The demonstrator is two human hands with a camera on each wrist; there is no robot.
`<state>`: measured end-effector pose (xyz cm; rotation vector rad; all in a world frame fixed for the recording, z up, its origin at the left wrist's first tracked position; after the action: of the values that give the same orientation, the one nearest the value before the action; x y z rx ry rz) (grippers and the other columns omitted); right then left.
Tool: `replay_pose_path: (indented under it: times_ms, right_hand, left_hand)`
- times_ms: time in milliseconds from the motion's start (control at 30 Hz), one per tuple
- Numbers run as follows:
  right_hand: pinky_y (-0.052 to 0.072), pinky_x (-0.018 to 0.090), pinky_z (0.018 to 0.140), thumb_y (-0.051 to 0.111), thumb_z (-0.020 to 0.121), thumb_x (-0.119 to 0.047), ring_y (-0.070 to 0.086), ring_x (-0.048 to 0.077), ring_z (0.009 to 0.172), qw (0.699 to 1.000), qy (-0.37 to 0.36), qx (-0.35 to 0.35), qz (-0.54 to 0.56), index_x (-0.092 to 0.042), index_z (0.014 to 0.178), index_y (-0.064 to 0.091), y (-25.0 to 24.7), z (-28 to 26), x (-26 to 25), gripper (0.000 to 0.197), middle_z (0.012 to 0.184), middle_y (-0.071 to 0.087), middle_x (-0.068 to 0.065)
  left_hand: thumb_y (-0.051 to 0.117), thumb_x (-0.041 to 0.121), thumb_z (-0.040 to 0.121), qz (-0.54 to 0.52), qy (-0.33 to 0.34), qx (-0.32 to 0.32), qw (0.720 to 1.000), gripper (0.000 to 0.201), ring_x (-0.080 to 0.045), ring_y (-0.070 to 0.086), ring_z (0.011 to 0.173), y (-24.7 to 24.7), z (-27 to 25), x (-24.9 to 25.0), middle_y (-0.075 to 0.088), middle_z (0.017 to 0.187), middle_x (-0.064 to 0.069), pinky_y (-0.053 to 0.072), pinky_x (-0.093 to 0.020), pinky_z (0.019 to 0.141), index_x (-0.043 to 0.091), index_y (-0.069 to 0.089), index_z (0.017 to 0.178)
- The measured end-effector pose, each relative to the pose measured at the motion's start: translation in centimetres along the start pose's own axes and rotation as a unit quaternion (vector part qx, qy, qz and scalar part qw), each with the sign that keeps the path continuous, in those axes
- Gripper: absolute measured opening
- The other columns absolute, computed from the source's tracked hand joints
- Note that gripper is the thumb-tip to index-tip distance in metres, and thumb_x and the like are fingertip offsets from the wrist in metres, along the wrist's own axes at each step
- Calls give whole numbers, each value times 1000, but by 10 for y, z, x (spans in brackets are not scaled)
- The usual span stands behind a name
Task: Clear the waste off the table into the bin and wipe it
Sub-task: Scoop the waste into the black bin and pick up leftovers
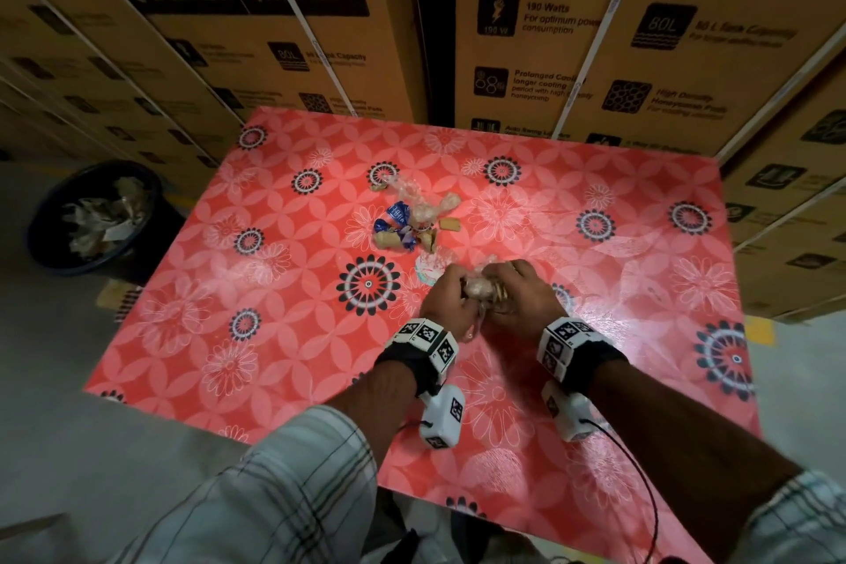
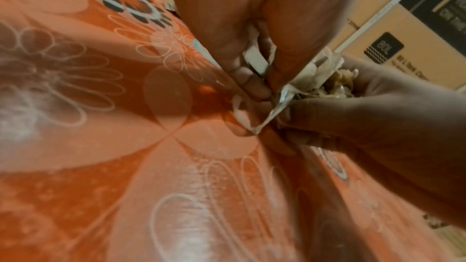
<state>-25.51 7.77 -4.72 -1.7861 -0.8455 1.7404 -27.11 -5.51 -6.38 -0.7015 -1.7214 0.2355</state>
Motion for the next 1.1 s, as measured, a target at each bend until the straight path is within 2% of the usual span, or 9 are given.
replay_pose_path:
  times_ms: [133,233,333,467,633,800,933,1033,1100]
  right_hand:
    - [44,29,79,60,59,-55,51,14,91,999,-9,21,40,-26,115,56,1,1,-2,64,105,50,-3]
    - [44,29,78,58,61,-52,51,15,93,998,-41,14,35,-18,116,57,5,8,-21,65,108,51,2]
    - [47,31,80,58,61,-48,53,21,98,998,-60,-1,21,-19,119,57,16,19,-48,64,111,50,4]
    - [46,31,81,62,60,-44,54,24,100,997,-69,-15,22,-23,120,55,47,32,-97,64,114,49,3]
    - [46,36,83,57,58,-48,53,25,102,994,-101,-26,25,-19,116,58,112,51,-189,65,110,54,5]
    - [48,32,83,68,59,-33,57,21,96,993,-105,-43,39,-26,115,57,190,67,-297,57,104,49,-4]
    - [42,29,83,62,56,-43,52,22,100,988,-142,-60,29,-21,115,58,249,83,-382,63,104,50,1]
    - [38,26,85,73,62,-30,51,23,105,985,-150,-88,16,-21,118,56,283,99,-440,60,108,50,4]
    - [36,24,85,71,60,-37,49,18,104,981,-163,-102,12,-24,119,56,301,111,-473,63,110,49,3]
  left_hand:
    - [55,0,85,-49,20,5,999,25,-23,63,87,-13,-2,6,63,100,-5,49,-24,59,11,52,107]
    - [59,-2,82,-63,51,23,996,24,-19,61,89,-33,-3,5,63,96,-5,51,-30,73,8,54,103]
    - [59,-4,81,-74,58,42,995,23,-16,58,85,-63,-7,-5,62,92,-2,46,-20,73,8,55,101]
    - [60,4,78,-107,57,58,991,21,-20,61,85,-116,-17,-32,66,93,-6,51,-37,76,15,56,96]
    - [59,20,68,-176,29,86,980,18,-17,58,75,-212,-43,-82,62,84,-1,51,-33,70,27,53,83]
    - [61,19,60,-203,28,115,972,21,-18,56,72,-326,-70,-152,59,77,-2,47,-32,68,26,53,78]
    - [66,13,62,-207,19,118,971,25,-10,53,67,-416,-92,-194,56,74,2,46,-22,59,23,51,78]
    - [68,21,56,-207,13,152,966,28,-14,55,71,-476,-106,-221,59,75,0,46,-31,68,23,54,80]
    - [66,15,60,-208,-11,174,963,25,-18,56,69,-509,-112,-237,60,73,-2,47,-36,68,21,55,82]
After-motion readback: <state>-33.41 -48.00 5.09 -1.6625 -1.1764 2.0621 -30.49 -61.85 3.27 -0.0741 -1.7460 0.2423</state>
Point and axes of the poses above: each hand's wrist, its own z-axis towards the middle knuckle, its own y-axis out of the palm, x = y × z, the point moved 6 cm from there along z, towards the middle knuckle
